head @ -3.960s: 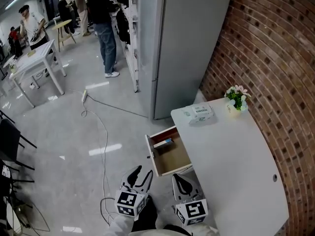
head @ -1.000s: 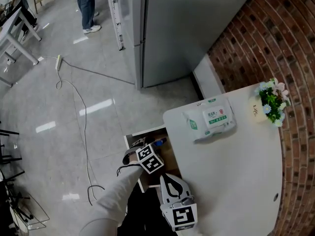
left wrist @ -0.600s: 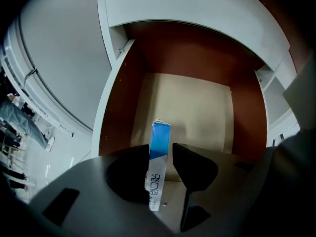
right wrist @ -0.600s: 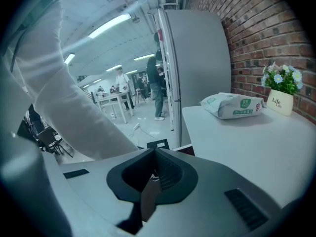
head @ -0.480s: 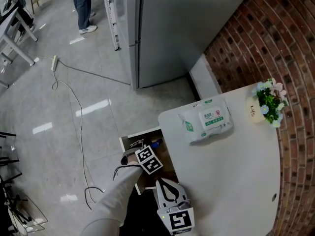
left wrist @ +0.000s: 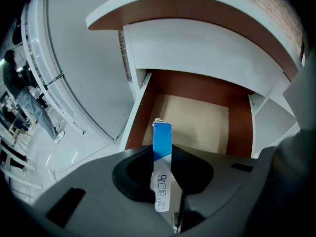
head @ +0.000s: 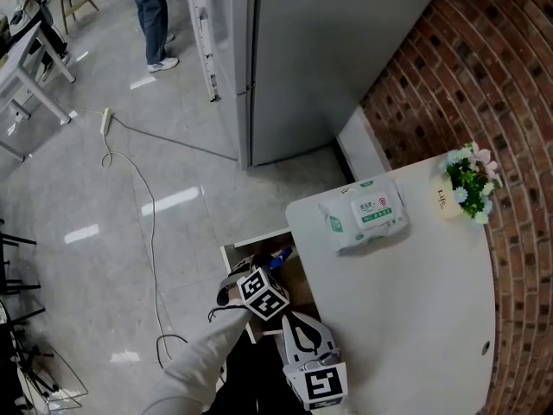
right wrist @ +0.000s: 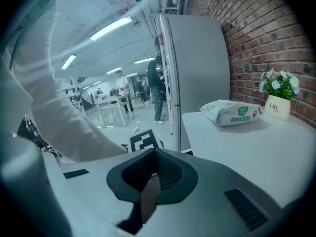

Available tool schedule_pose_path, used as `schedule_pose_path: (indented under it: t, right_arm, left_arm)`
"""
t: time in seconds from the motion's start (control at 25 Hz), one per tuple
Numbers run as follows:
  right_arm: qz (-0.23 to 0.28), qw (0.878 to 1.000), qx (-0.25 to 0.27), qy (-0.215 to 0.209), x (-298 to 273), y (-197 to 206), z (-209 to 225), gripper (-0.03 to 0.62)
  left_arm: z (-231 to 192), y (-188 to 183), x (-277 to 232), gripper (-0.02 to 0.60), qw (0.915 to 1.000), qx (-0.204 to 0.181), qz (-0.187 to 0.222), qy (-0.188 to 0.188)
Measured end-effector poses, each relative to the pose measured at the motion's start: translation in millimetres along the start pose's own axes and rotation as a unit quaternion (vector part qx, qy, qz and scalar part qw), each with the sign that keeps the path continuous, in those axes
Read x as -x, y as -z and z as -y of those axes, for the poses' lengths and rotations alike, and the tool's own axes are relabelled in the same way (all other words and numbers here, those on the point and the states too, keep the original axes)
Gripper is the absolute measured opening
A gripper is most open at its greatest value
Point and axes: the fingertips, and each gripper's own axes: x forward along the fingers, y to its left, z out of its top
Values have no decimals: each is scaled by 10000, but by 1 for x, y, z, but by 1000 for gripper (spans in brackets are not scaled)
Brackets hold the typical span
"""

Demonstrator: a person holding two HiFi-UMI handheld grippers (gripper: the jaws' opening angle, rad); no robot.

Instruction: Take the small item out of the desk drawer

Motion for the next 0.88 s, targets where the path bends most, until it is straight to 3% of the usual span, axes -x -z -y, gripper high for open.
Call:
schedule_pose_path:
  t: [0.4,0.88]
  right_arm:
    - [364,9991,148,139,12,-15,-6,26]
    - [701,9970,228,214,27,-41,-18,26]
  left_arm:
    - [-10,-4,81,87,9949,804,562,-254]
    - [-14,-23,191,87,9786,1185,1509,-743]
